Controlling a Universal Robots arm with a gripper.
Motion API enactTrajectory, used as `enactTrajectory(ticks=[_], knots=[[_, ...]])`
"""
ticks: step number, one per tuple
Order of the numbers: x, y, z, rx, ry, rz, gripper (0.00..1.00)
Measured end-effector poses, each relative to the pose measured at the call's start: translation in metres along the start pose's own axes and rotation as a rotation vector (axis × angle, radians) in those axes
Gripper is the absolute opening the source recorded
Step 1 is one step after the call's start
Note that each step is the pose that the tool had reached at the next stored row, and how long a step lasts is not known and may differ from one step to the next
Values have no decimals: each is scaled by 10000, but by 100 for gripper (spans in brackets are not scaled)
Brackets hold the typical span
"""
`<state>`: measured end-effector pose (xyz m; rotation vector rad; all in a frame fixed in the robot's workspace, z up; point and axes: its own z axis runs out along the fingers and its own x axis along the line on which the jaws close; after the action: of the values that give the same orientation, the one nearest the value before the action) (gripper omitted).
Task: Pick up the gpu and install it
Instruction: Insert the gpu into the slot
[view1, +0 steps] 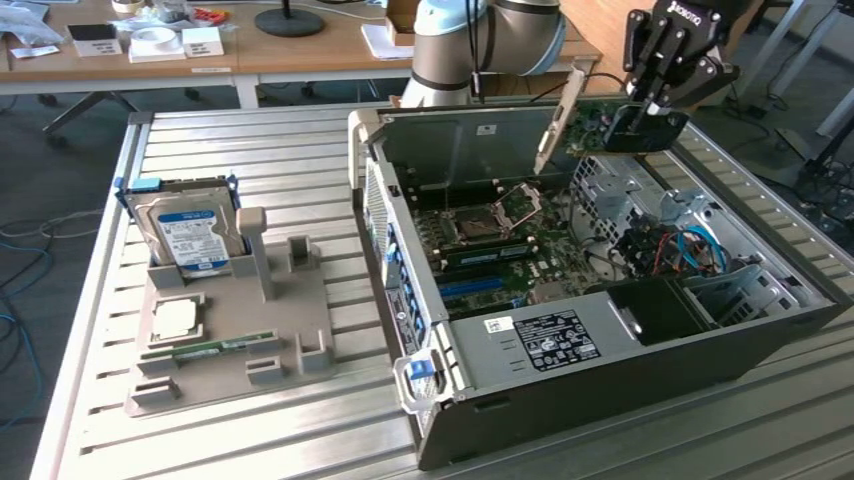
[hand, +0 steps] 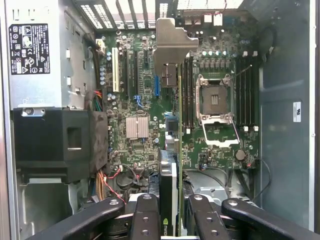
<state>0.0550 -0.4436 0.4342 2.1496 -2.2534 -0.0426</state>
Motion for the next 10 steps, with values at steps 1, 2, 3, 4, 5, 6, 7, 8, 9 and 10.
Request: enactTrajectory(ticks=[1,2,3,4,5,6,7,8,9,10], knots=[[0,0,0,0,-1,0,27],[0,0,2,0,-1,-3,27],[-1,0,5,1,-3,-28,27],[-1,0,7,1,-2,-72,27],[-2,0,8,1,3,-121,27],[-5,0,9,1,6,-161,27],[-5,0,9,1,7,-191,27],[-6,0,10,2,8,-219,27],[-8,1,13,7,7,-260,27],[-9,3,16,18,9,-303,27]])
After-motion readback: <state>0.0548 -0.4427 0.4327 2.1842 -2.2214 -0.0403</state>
